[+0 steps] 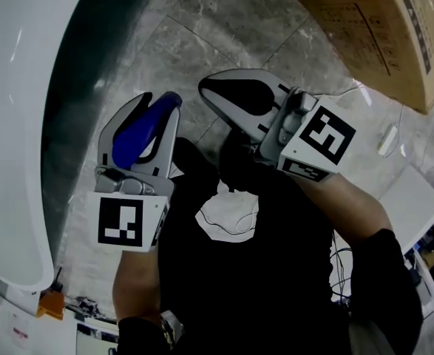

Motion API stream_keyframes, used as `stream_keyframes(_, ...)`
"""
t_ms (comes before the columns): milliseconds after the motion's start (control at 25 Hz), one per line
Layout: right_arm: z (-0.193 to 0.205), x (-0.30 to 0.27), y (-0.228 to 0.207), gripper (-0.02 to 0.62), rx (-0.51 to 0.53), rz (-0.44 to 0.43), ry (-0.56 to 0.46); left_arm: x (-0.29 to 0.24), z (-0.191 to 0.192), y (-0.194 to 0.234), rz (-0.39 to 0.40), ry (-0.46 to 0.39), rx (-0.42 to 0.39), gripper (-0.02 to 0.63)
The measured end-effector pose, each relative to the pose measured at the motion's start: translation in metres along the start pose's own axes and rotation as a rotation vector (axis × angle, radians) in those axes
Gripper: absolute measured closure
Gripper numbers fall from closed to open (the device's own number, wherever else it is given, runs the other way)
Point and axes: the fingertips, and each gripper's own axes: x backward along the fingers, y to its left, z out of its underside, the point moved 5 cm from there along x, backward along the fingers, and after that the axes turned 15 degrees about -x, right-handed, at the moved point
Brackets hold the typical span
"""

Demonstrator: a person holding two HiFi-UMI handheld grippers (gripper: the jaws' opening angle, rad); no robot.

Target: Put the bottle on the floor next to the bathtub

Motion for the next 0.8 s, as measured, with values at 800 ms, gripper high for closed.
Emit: stream_keyframes(800,0.023,-0.058,-0.097,0.568,0.113,-0.054,-0.021,-0.086,0.078,0.023,0.054,-0.035,-0.105,0.448)
